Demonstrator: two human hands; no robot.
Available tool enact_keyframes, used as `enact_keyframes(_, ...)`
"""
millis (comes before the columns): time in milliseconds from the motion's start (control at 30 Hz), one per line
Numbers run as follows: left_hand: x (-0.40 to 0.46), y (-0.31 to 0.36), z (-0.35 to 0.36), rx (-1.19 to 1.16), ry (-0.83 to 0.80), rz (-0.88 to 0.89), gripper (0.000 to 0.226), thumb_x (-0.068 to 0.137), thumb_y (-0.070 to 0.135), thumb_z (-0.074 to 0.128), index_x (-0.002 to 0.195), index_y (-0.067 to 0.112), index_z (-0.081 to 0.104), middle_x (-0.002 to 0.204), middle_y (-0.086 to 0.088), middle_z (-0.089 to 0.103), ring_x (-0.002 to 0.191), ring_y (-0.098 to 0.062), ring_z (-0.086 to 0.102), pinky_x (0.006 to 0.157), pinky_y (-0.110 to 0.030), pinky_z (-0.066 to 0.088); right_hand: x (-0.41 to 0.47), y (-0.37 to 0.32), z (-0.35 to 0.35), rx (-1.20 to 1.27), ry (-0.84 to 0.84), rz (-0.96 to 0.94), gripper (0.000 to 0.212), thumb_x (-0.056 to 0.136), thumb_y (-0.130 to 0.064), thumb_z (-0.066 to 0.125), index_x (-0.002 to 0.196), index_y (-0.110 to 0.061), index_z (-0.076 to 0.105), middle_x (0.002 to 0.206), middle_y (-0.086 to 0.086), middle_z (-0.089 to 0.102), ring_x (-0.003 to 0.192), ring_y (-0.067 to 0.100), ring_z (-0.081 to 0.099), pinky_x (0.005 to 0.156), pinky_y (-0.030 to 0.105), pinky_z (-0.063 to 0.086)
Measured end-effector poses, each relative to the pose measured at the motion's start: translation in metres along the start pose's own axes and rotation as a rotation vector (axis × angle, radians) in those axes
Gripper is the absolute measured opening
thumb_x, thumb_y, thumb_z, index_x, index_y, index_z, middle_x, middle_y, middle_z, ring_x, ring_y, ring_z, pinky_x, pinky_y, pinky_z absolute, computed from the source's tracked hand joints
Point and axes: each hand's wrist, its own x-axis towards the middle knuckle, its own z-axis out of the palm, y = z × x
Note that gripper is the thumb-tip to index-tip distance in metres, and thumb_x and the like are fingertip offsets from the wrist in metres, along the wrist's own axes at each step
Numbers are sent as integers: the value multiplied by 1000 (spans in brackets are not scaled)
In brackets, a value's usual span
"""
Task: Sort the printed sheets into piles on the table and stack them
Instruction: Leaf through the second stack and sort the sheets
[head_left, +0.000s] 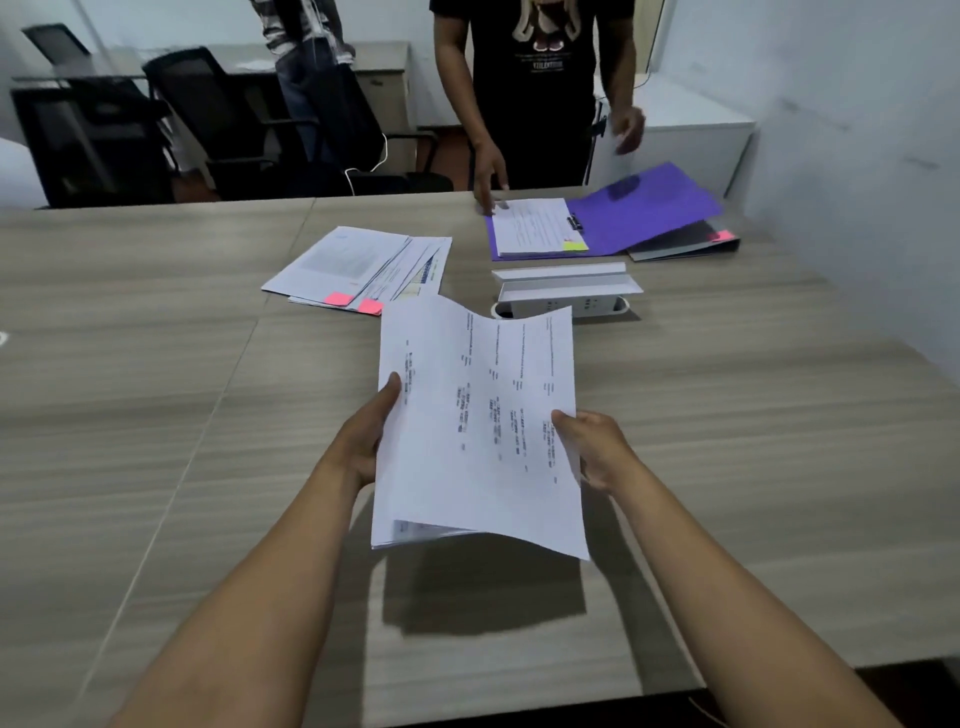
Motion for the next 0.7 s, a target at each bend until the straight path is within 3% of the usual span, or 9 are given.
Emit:
enact_keyframes(100,1,5,-2,-27,-30,28,45,93,49,44,104,19,76,103,-8,74,88,-26,73,75,-43,60,10,5,-23,-208,193,-36,8,81,-4,64,83,-1,72,105,23,71,90,34,69,86,39,55)
enact_keyframes(200,-1,11,-10,-34,0,46,47,94,49,42,116,16,67,107,-11,72,89,-27,72,77,-44,58,15,12,-47,-430,335,-9,17,77,-4,60,87,1,73,95,20,74,72,25,63,67,28,46)
enact_keyframes(333,-4,14,-18,-26,9,69,48,96,50,38,120,15,62,104,-10,73,87,-27,72,73,-42,60,21,19,-66,-582,411,57,24,78,-5,54,93,-1,73,89,17,72,74,29,66,66,29,49)
enact_keyframes(433,-5,17,-18,-35,4,78,49,96,50,38,123,16,60,105,-10,73,87,-27,72,73,-42,60,21,19,-65,-662,464,62,32,80,-11,54,109,-8,66,111,15,66,93,32,62,77,33,49)
enact_keyframes(533,-2,16,-15,-39,-10,68,51,94,51,40,126,15,58,109,-10,71,89,-27,72,74,-42,60,12,12,-42,-785,581,-21,42,84,-26,59,123,-13,51,133,15,44,118,37,45,90,41,42)
enact_keyframes(600,1,14,-12,-41,-14,57,52,93,52,42,127,15,58,110,-10,70,91,-27,71,77,-42,59,5,3,-17,-522,396,-24,40,88,-34,60,119,-10,54,132,17,49,112,32,50,93,39,44)
enact_keyframes(700,6,9,-8,-45,-22,37,51,93,52,42,124,15,60,110,-10,71,92,-27,71,79,-41,58,-14,-6,18,-113,-151,300,43,86,-47,62,103,-8,60,108,13,66,90,24,64,83,36,55)
